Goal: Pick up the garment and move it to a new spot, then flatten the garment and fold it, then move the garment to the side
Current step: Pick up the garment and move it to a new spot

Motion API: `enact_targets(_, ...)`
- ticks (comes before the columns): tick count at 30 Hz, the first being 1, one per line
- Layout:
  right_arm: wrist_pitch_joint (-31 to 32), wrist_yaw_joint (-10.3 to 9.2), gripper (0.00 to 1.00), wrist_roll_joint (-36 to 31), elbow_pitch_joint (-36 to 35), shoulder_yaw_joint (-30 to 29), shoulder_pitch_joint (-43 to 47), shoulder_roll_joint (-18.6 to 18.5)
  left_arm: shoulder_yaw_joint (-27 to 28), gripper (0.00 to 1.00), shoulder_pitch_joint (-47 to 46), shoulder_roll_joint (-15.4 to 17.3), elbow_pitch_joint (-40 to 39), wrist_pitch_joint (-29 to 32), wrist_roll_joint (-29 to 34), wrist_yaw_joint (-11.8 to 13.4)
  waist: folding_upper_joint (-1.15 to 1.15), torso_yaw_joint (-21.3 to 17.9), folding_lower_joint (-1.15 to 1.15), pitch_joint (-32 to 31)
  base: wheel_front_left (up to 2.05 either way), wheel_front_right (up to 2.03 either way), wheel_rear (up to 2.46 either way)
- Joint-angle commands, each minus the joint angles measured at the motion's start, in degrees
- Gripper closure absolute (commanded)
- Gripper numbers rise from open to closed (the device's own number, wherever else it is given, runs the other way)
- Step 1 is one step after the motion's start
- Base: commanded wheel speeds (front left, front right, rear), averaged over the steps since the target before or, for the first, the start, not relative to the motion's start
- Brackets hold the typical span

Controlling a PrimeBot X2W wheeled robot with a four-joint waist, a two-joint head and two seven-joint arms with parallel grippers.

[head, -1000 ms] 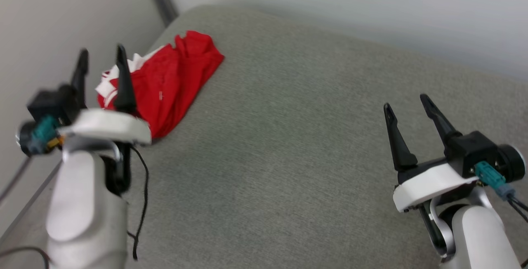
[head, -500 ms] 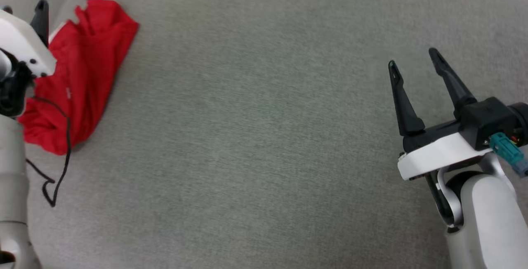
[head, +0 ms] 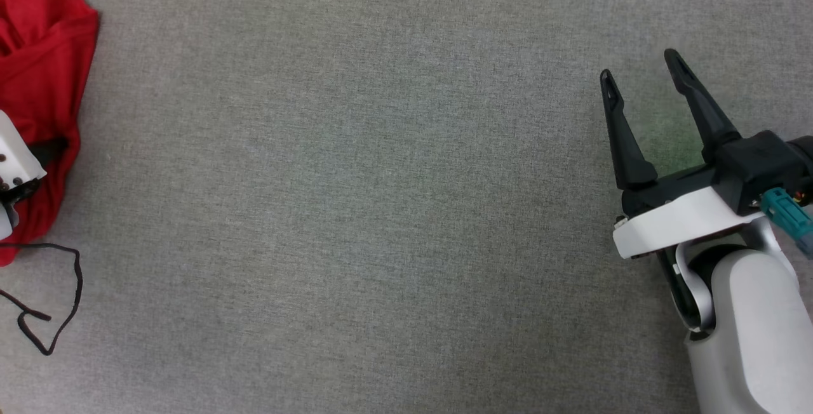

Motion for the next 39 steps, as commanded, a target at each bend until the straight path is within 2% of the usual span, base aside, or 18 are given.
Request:
enact_targets(1, -0.19, -0.02, 0.00, -0.22, -0.28, -0.12, -1.12, -0.26, -0.39, 1.00, 3.19, -2.49, 1.34, -0.61, -0.17, 0.34, 0.00, -0.13, 0.00, 0.21, 0.00, 0.00, 0.00)
enact_targets(3, -0.32, -0.02, 0.00, -0.51, -0.49, -0.36, -1.16, -0.35, -0.43, 1.00, 3.45, -2.34, 0.55, -2.59, 0.28, 0.71, 0.00, -0.06, 0.00, -0.13, 0.00, 0.00, 0.00)
enact_targets(4, -0.28, -0.02, 0.00, -0.30, -0.42, -0.70, -0.67, -0.38, -0.69, 1.00, 2.68, -1.57, -1.10, -6.37, 1.44, 1.19, 0.00, 0.29, 0.00, -1.39, 0.00, 0.00, 0.00)
enact_targets(7, -0.25, -0.02, 0.00, 0.17, -0.12, -0.76, -0.09, -0.20, -0.93, 1.00, 2.04, -0.71, -2.22, -8.80, 2.28, 1.70, 0.00, 0.58, 0.00, -2.55, 0.00, 0.00, 0.00)
enact_targets(8, -0.54, -0.02, 0.00, 0.08, -0.12, -0.96, 0.49, -0.15, -1.06, 1.00, 1.21, -0.11, -3.25, -11.62, 3.39, 3.01, 0.00, 1.08, 0.00, -3.90, 0.00, 0.00, 0.00)
enact_targets(12, -0.64, -0.02, 0.00, 0.29, 0.29, -1.33, 1.23, 0.20, -1.44, 1.00, 0.23, -0.71, -4.69, -15.63, 4.41, 3.92, 0.00, 1.67, 0.00, -6.14, 0.00, 0.00, 0.00)
enact_targets(18, -1.01, -0.02, 0.00, 0.82, 1.00, -1.81, 3.38, 0.93, -3.44, 1.00, -1.74, -0.69, -8.60, -26.67, 8.33, 5.10, 0.00, 2.04, 0.00, -11.75, 0.00, 0.00, 0.00)
enact_targets(23, -1.45, -0.02, 0.00, 1.84, 1.60, -2.96, 5.77, 1.54, -5.05, 1.00, -3.42, -1.93, -10.83, -36.47, 10.70, 5.49, 0.00, 1.26, 0.00, -16.77, 0.00, 0.00, 0.00)
enact_targets(30, -1.55, -0.02, 0.00, 3.50, 1.73, -4.07, 9.07, 2.01, -7.48, 1.00, -2.47, -6.89, -13.28, -45.39, 11.01, 4.46, 0.00, -1.67, 0.00, -22.49, 0.00, 0.00, 0.00)
enact_targets(39, -0.06, -0.02, 0.00, 4.83, 0.26, -4.52, 12.85, 2.00, -13.20, 1.00, 3.81, -15.73, -20.01, -49.09, 10.80, 2.60, 0.00, -8.58, 0.00, -25.94, 0.00, 0.00, 0.00)
